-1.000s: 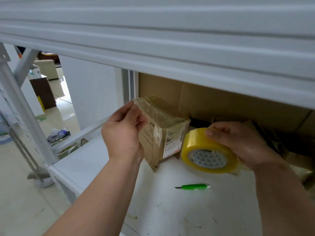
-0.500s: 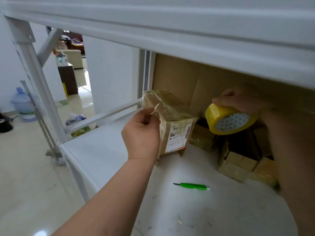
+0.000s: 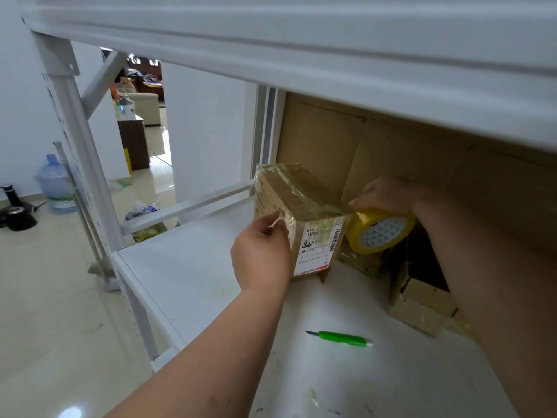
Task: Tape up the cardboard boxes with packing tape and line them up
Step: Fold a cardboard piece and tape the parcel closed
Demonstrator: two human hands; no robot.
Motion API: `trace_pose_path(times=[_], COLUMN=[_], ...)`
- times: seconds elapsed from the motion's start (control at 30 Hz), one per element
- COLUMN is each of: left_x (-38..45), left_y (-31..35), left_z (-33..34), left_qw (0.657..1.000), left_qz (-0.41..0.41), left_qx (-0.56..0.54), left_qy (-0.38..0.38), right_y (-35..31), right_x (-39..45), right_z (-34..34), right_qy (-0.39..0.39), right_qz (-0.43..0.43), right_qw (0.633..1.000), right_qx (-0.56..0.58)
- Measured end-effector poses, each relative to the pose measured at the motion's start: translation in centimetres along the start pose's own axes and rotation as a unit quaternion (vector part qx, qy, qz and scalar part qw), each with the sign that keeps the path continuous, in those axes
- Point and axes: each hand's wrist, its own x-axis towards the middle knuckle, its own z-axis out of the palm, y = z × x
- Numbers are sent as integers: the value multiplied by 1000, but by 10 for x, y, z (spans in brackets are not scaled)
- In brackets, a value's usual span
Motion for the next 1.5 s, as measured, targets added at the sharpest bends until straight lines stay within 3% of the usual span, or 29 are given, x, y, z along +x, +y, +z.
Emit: trace_pose_path(times=[0.2,0.37,0.53,0.63,0.77,0.87,0.97,1.07,1.23,1.37,1.5], left_x=[14,24,42,57,78,94,105,105,122,141,151], left_y=[-4,-1,7,9,9,-3,-15,-12,3,11,14], left_z=[-10,-18,-26,-32,-40,-44,-39,-35,-40,-36,-34], left_qw=[998,996,993,989,980,978,973,931,883,859,836], left_qz=[-11,18,7,-16,-41,9,151,267,241,276,303], left_qx=[59,21,40,42,-15,-33,32,149,246,283,311], left_qy=[-38,-79,-111,-139,-195,-207,-172,-200,-318,-324,-334], right_y=[18,15,4,3,-1,-14,-21,-25,-31,-33,-35], right_x=[9,7,-7,-16,-34,-46,-51,-54,-55,-61,-64], right_z=[12,24,40,54,82,107,131,146,164,185,206], right_qy=[-49,-84,-64,-76,-103,-114,-62,-9,65,49,45], right_qz=[-17,-22,17,26,25,-1,3,-6,-3,-10,9], right_qw=[996,990,975,955,899,865,826,810,814,792,805], right_qx=[69,112,210,287,424,488,560,586,577,608,592])
